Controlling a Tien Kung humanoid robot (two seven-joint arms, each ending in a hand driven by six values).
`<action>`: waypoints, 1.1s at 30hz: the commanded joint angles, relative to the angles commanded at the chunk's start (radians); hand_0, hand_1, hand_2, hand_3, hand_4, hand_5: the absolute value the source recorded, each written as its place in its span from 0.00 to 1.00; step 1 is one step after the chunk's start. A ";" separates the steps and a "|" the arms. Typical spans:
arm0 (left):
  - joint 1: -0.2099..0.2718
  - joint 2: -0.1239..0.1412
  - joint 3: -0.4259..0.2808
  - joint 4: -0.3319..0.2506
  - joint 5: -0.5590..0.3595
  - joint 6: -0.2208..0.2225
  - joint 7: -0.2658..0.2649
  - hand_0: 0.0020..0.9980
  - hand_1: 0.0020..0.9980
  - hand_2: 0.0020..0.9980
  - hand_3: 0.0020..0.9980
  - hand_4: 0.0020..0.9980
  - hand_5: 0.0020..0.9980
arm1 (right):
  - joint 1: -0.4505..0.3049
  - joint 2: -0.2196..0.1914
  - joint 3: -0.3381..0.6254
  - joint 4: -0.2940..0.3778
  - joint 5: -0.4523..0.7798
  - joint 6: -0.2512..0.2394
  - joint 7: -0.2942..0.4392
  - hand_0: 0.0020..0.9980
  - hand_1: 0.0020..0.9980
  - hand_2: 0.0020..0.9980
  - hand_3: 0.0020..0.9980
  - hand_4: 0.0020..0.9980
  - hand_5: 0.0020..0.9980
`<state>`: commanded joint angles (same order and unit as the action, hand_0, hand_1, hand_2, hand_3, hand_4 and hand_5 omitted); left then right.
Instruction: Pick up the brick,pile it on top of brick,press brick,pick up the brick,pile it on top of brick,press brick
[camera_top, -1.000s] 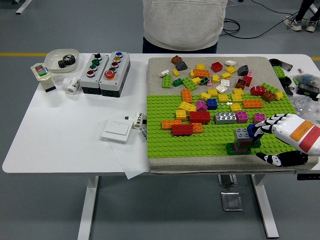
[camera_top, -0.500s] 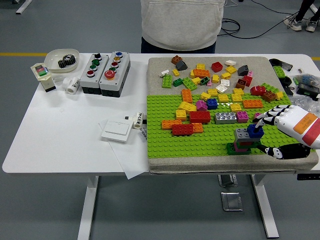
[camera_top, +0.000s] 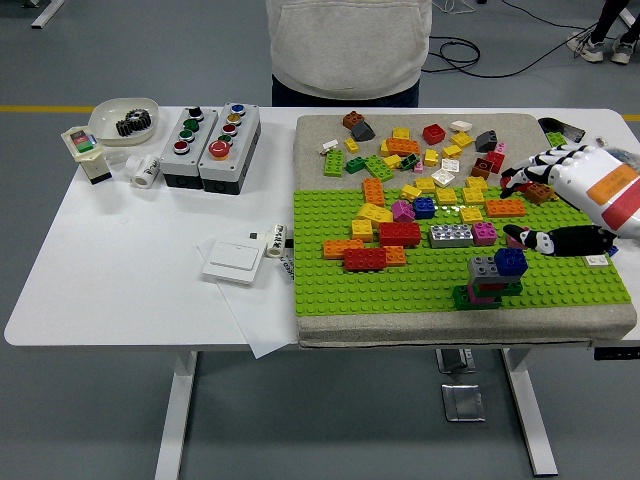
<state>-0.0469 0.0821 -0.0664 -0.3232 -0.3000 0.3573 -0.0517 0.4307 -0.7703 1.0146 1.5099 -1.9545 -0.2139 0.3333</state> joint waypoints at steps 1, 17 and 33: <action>0.000 0.000 0.000 0.000 0.000 0.000 0.000 0.61 0.72 0.69 0.55 0.57 0.62 | 0.019 0.002 -0.009 -0.007 -0.002 -0.001 -0.011 0.74 0.70 0.75 0.69 0.80 0.41; 0.009 0.002 -0.003 0.001 0.000 0.002 0.003 0.61 0.72 0.69 0.55 0.56 0.62 | 0.419 0.084 -0.261 -0.315 -0.020 0.243 -0.221 0.71 0.69 0.74 0.70 0.95 0.40; 0.011 0.003 -0.007 0.001 0.004 0.007 0.005 0.60 0.72 0.69 0.55 0.57 0.62 | 0.575 0.272 -0.482 -0.678 0.022 0.429 -0.317 0.60 0.58 0.65 0.67 1.00 0.29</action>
<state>-0.0360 0.0854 -0.0730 -0.3220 -0.2960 0.3642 -0.0463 1.0056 -0.4980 0.5326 0.8317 -1.9323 0.2155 0.0161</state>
